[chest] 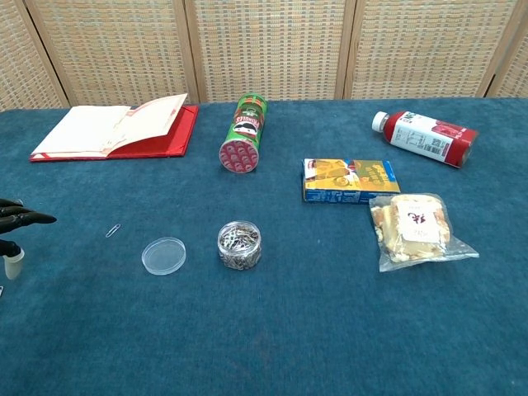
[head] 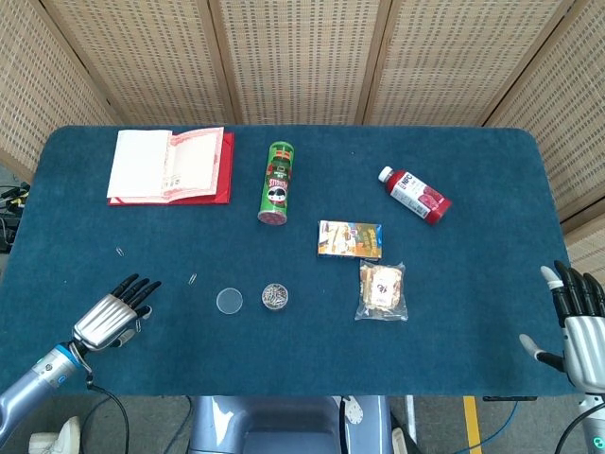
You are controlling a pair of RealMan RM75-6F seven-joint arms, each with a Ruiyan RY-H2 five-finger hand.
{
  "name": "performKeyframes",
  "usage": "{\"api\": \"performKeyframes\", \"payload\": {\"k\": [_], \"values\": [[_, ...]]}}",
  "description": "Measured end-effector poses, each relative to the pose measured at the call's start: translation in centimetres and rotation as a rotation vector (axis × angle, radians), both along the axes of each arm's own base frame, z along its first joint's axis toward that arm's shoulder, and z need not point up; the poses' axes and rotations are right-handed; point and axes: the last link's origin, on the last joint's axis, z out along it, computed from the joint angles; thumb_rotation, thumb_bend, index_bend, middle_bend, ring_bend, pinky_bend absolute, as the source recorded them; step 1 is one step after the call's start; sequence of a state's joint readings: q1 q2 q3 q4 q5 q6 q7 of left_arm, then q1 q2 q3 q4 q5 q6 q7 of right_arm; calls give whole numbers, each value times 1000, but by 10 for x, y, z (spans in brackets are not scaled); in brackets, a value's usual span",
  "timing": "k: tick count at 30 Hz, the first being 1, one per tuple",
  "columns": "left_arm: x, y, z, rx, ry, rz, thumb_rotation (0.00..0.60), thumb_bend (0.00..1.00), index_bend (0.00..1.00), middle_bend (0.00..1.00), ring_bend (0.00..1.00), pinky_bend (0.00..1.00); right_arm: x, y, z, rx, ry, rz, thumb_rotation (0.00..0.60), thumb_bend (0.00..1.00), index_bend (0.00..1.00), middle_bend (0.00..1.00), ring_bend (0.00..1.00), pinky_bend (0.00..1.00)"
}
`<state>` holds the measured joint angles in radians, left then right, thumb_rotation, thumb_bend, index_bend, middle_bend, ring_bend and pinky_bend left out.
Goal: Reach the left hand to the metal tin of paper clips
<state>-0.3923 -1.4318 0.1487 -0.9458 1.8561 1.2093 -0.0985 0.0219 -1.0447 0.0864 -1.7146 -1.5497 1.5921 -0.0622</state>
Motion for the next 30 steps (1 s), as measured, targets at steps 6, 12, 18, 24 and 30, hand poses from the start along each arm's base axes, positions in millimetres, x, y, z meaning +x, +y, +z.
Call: {"api": "performKeyframes", "payload": {"k": [6, 12, 18, 24, 30], "values": [[-7, -5, 2, 7, -8, 21, 600, 327, 435, 0, 0, 0, 0, 1, 1, -1, -6, 3, 600, 0, 0, 0, 0, 0], [-12, -6, -5, 1, -1, 32, 600, 355, 435, 0, 0, 0, 1, 2, 1, -1, -6, 7, 600, 0, 0, 0, 0, 0], [-13, -3, -7, 8, -7, 40, 600, 356, 438, 0, 0, 0, 1, 1, 1, -1, -8, 6, 600, 0, 0, 0, 0, 0], [-12, -2, -10, 3, 7, 34, 600, 358, 439, 0, 0, 0, 1, 2, 2, -3, -11, 7, 600, 0, 0, 0, 0, 0], [-12, -3, -14, 2, 13, 32, 600, 359, 444, 0, 0, 0, 0, 2, 4, -4, -17, 6, 600, 0, 0, 0, 0, 0]]}}
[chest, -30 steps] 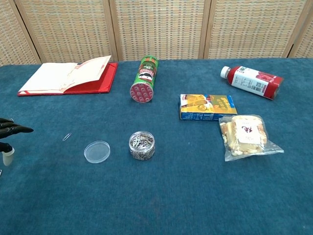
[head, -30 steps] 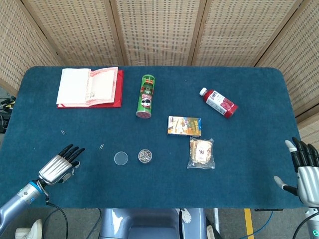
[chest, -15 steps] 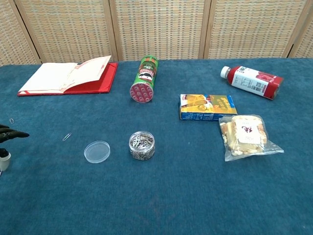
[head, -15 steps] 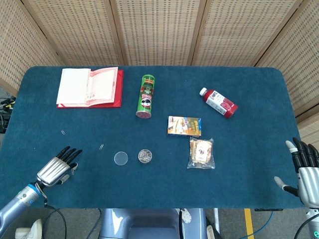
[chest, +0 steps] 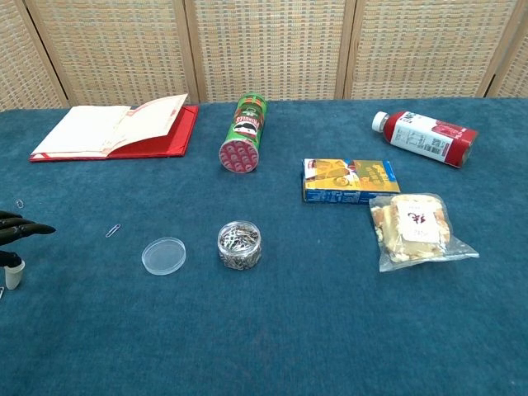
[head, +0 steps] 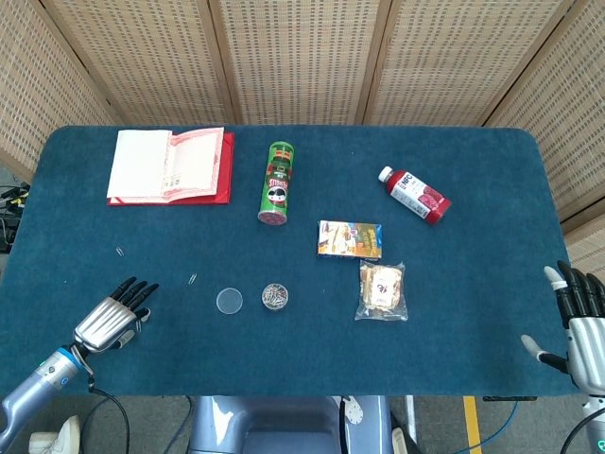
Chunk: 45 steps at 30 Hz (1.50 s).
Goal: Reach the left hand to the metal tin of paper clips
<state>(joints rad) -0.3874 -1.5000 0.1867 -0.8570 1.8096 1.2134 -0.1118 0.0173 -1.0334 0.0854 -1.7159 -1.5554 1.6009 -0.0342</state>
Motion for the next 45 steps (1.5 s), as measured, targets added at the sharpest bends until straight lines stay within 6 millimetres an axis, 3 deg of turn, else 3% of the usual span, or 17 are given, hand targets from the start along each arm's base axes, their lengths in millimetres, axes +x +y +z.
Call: {"api": "performKeyframes", "payload": {"k": [3, 9, 15, 45], "values": [[-2, -1, -2, 1, 0, 10, 600, 359, 481, 0, 0, 0, 0, 0, 0, 1, -1, 1, 600, 0, 0, 0, 0, 0], [-4, -1, -5, 7, -16, 26, 600, 359, 648, 0, 0, 0, 0, 0, 1, 1, -4, 1, 600, 0, 0, 0, 0, 0], [-5, -1, -6, 20, -28, 29, 600, 359, 707, 0, 0, 0, 0, 0, 1, 2, -6, 3, 600, 0, 0, 0, 0, 0], [0, 1, -11, 46, -48, 2, 600, 457, 770, 0, 0, 0, 0, 0, 2, 3, -12, 4, 600, 0, 0, 0, 0, 0]]}}
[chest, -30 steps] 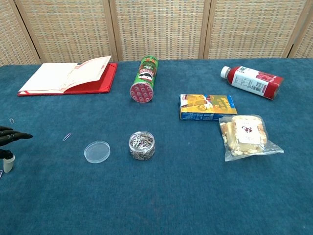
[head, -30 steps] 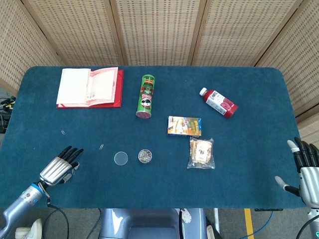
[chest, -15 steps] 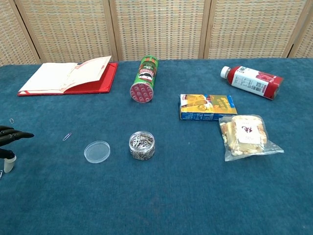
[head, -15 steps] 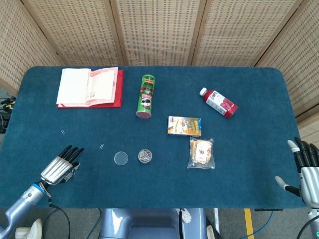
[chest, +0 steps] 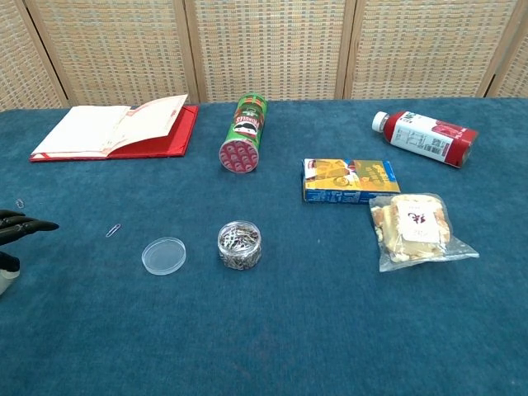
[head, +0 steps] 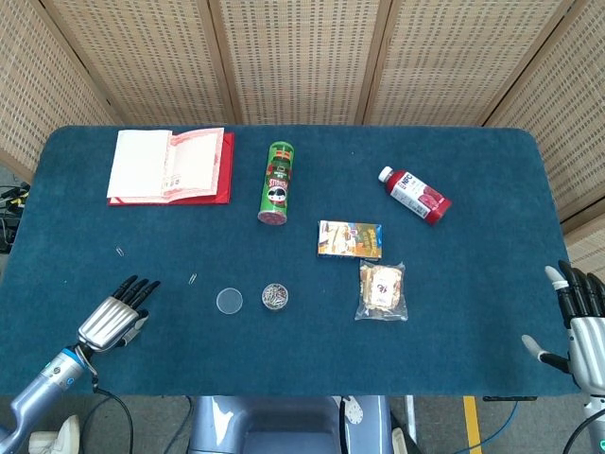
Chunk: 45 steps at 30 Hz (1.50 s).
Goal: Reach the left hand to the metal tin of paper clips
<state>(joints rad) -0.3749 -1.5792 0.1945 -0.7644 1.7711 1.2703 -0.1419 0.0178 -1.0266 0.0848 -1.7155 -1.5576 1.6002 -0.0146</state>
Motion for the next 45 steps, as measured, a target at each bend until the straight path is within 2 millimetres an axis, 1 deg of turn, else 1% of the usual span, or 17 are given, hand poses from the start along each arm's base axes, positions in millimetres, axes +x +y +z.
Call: {"api": "performKeyframes", "payload": {"k": [9, 15, 20, 24, 28, 33, 36, 39, 41, 43, 45], "values": [[1, 1, 0, 6, -8, -2, 600, 460, 771, 0, 0, 0, 0, 0, 0, 0, -2, 1, 600, 0, 0, 0, 0, 0], [5, 3, 4, 22, -32, -6, 600, 460, 775, 0, 0, 0, 0, 0, 0, 0, -2, 1, 600, 0, 0, 0, 0, 0], [13, 9, 12, 46, -70, -18, 600, 461, 777, 0, 0, 0, 0, 0, 0, 0, 0, 2, 600, 0, 0, 0, 0, 0], [26, 18, 16, 61, -105, -32, 600, 461, 777, 0, 0, 0, 0, 1, 0, 2, 1, 2, 600, 0, 0, 0, 0, 0], [45, 29, 17, 70, -140, -56, 600, 462, 777, 0, 0, 0, 2, 2, 0, -1, 6, 10, 600, 0, 0, 0, 0, 0], [75, 45, 18, 80, -181, -90, 600, 462, 777, 0, 0, 0, 2, 1, -1, 0, 7, 4, 600, 0, 0, 0, 0, 0], [97, 55, 17, 84, -212, -113, 600, 462, 777, 0, 0, 0, 0, 0, -1, 1, 8, -9, 600, 0, 0, 0, 0, 0], [125, 64, 14, 81, -241, -146, 600, 462, 777, 0, 0, 0, -2, -2, -1, 0, 9, -18, 600, 0, 0, 0, 0, 0], [148, 71, 10, 72, -251, -174, 600, 463, 777, 0, 0, 0, -3, -4, -1, -1, 9, -26, 600, 0, 0, 0, 0, 0], [171, 79, 0, 50, -258, -180, 600, 463, 777, 0, 0, 0, -5, -6, 0, -6, 9, -40, 600, 0, 0, 0, 0, 0], [185, 87, -9, 32, -254, -170, 600, 462, 777, 0, 0, 0, -6, -8, 0, -10, 10, -46, 600, 0, 0, 0, 0, 0]]}}
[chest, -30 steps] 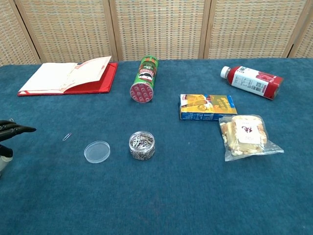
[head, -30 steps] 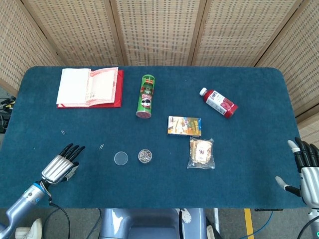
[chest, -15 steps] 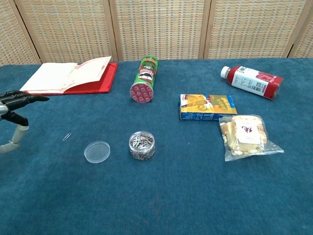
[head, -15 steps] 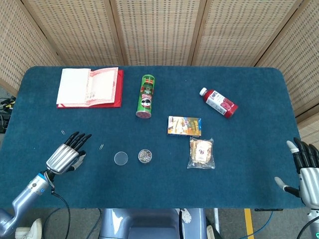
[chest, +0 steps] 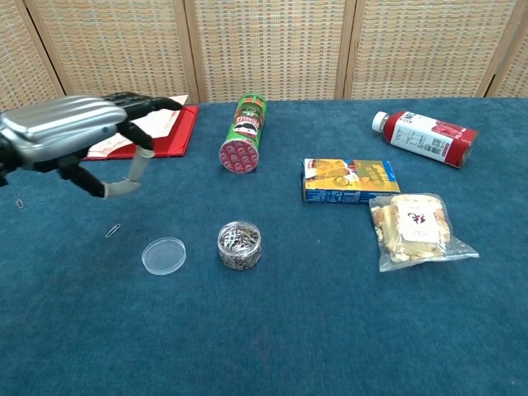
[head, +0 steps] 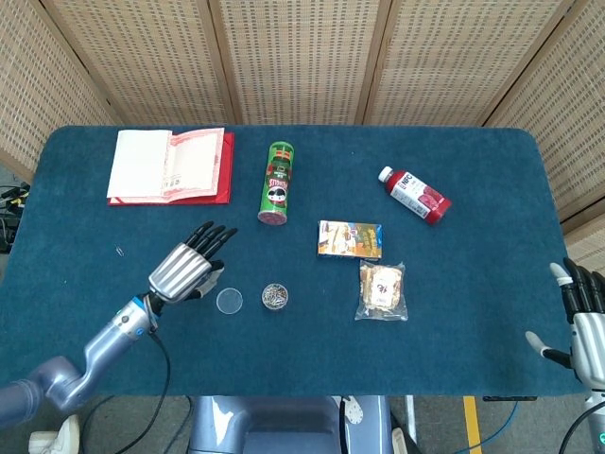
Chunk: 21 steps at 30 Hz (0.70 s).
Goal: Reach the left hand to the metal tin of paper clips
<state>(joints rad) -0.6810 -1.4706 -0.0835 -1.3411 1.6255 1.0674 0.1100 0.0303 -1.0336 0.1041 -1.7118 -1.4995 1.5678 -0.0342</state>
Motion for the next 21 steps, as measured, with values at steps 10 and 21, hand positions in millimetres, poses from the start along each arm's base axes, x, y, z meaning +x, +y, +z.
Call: {"api": "performKeyframes", "payload": {"k": [10, 21], "values": [[63, 11, -54, -82, 16, -19, 600, 462, 777, 0, 0, 0, -2, -3, 1, -6, -5, -13, 600, 0, 0, 0, 0, 0], [57, 5, -67, -86, 67, -25, 600, 463, 777, 0, 0, 0, -2, -1, 3, -7, -15, -9, 600, 0, 0, 0, 0, 0]]}}
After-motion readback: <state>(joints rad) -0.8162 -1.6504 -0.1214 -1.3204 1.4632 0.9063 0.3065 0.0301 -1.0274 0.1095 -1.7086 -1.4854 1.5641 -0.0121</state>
